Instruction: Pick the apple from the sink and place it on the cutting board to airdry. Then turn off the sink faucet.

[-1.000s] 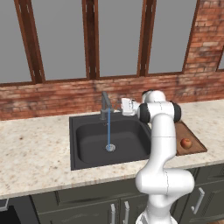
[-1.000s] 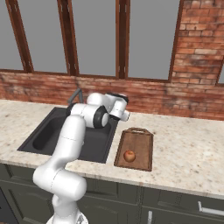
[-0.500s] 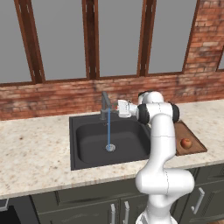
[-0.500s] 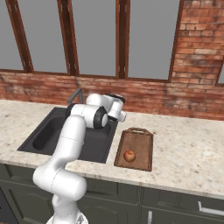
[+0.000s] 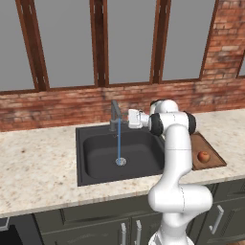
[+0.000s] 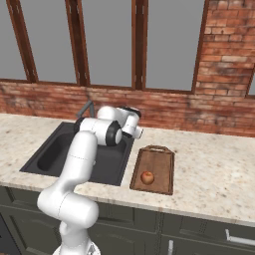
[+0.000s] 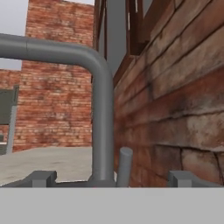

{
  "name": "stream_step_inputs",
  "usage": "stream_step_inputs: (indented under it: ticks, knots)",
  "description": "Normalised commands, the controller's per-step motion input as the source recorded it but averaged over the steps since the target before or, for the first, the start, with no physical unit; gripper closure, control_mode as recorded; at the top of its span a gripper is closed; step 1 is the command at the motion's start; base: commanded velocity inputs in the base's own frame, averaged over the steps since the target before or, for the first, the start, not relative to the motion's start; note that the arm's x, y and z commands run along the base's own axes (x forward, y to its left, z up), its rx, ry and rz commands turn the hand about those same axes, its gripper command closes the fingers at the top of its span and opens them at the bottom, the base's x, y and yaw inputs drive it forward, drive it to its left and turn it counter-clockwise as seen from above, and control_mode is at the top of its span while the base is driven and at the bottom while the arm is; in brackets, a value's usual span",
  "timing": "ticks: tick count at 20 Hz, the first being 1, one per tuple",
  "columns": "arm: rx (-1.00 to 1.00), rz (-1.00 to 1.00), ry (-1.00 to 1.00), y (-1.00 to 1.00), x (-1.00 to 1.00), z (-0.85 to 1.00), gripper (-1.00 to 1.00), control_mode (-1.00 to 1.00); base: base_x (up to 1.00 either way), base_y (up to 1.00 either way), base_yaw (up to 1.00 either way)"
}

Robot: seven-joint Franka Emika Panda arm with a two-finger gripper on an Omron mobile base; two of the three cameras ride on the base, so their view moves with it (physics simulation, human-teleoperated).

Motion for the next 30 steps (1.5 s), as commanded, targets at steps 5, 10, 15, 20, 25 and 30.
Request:
stream_step_inputs:
  ticks: [5, 10, 15, 20, 25, 30]
  knots:
    - [0.0, 0.0, 0.0, 0.17, 0.04, -0.02, -1.0, -1.0, 0.0, 0.0, 0.0]
    - [0.0, 0.08, 0.0, 0.39, 0.06, 0.0, -1.0, -1.0, 0.0, 0.0, 0.0]
    - [0.0, 0.14, 0.0, 0.56, 0.08, 0.0, -1.0, -1.0, 0.0, 0.0, 0.0]
    - [0.0, 0.15, 0.0, 0.72, 0.11, 0.0, -1.0, -1.0, 0.0, 0.0, 0.0]
    - [-0.11, 0.14, 0.0, 1.0, 0.0, 0.02, -1.0, -1.0, 0.0, 0.0, 0.0]
    - [-0.19, 0.08, 0.0, 1.0, 0.0, 0.21, -1.0, -1.0, 0.0, 0.0, 0.0]
